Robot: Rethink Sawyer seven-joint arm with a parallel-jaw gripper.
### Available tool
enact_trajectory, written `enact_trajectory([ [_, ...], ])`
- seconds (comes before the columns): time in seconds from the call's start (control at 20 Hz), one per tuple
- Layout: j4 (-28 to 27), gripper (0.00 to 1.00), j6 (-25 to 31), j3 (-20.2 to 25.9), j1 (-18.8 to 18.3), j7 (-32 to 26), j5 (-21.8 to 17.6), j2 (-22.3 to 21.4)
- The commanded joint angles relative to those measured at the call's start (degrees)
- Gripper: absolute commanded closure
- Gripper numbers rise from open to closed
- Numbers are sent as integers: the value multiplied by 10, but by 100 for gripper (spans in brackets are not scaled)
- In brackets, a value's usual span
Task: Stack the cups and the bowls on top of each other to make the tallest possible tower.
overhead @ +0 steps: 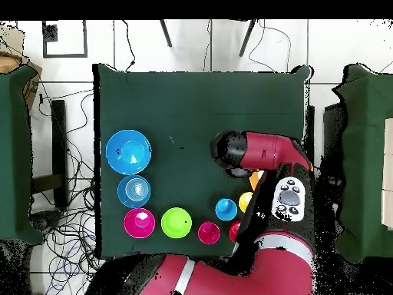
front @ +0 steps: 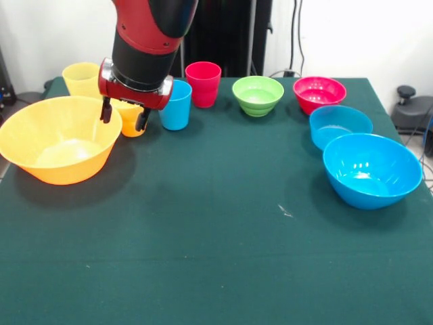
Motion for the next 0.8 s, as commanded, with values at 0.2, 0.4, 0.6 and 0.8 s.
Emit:
enact_trajectory([
  [0.2, -50, 0, 72, 63, 0, -68, -41, 40],
  [0.4, -63, 0, 65, 62, 0, -65, -44, 50],
  [0.6, -72, 0, 52, 61, 2, -57, -46, 63],
  [0.8, -79, 0, 48, 59, 5, -52, -45, 70],
])
